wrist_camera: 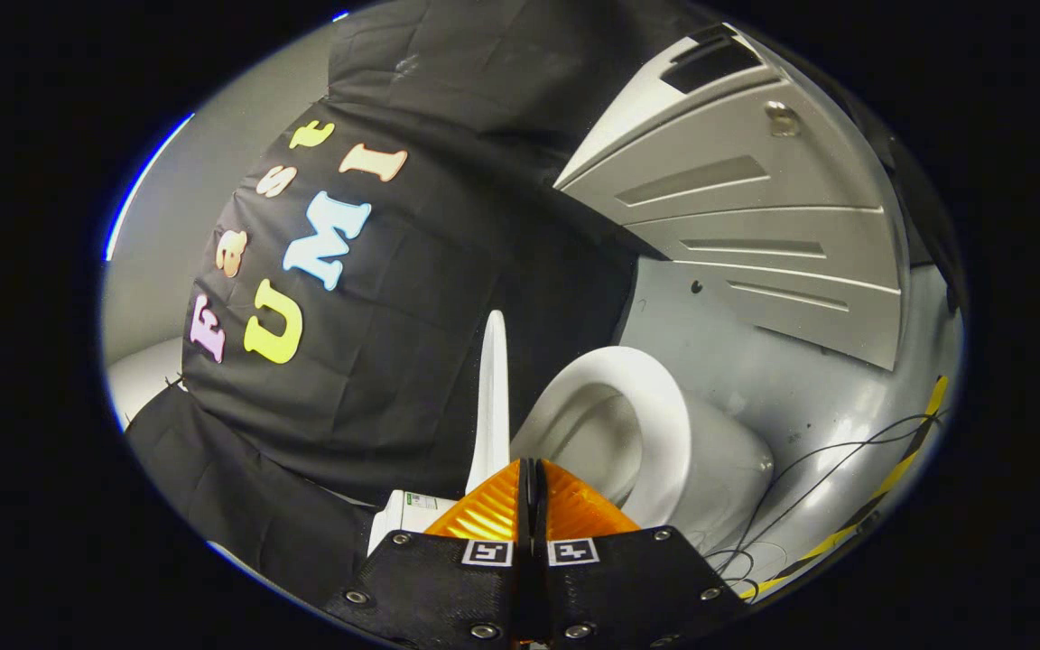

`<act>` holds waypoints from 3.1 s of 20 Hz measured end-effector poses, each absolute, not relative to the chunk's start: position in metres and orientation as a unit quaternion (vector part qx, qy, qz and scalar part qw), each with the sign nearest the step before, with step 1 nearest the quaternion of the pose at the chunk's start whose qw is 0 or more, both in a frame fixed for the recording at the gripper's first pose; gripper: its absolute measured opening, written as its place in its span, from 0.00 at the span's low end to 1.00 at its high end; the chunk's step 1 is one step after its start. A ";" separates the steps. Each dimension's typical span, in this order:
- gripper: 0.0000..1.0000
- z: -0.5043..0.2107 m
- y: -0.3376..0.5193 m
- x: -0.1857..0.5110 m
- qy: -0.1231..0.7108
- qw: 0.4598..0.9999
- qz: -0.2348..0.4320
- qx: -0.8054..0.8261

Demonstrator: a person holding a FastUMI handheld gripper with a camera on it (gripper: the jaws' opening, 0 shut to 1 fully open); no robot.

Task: Open the toilet lid.

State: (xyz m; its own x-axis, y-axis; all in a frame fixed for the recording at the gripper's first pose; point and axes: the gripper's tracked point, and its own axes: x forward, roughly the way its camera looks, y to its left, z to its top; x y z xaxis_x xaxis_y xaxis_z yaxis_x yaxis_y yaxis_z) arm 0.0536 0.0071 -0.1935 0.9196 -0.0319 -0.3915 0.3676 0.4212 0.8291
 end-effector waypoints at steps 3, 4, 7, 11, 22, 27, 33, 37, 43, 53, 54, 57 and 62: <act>0.00 -0.174 0.014 0.059 0.157 0.842 -0.108 0.505; 0.00 -0.169 0.016 0.059 0.157 0.847 -0.106 0.497; 0.00 -0.154 0.023 0.063 0.159 0.859 -0.102 0.476; 0.00 -0.127 0.037 0.068 0.151 0.875 -0.086 0.452; 0.00 -0.076 0.069 0.081 0.145 0.903 -0.063 0.400; 0.00 -0.053 0.086 0.089 0.141 0.915 -0.053 0.374; 0.00 -0.023 0.120 0.096 0.130 0.932 -0.019 0.339; 0.00 -0.006 0.142 0.099 0.126 0.943 -0.001 0.309; 0.00 0.013 0.172 0.106 0.124 0.950 0.013 0.287; 0.00 0.036 0.232 0.112 0.116 0.959 0.049 0.253; 0.00 0.037 0.240 0.111 0.115 0.961 0.052 0.244; 0.00 0.041 0.256 0.114 0.114 0.963 0.066 0.234; 0.00 0.045 0.278 0.115 0.115 0.964 0.080 0.226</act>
State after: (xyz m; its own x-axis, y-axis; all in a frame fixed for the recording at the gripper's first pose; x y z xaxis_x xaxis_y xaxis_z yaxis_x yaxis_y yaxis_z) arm 0.1151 0.2783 0.0451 0.9610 0.2052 -0.1854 -0.1016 0.8854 0.4535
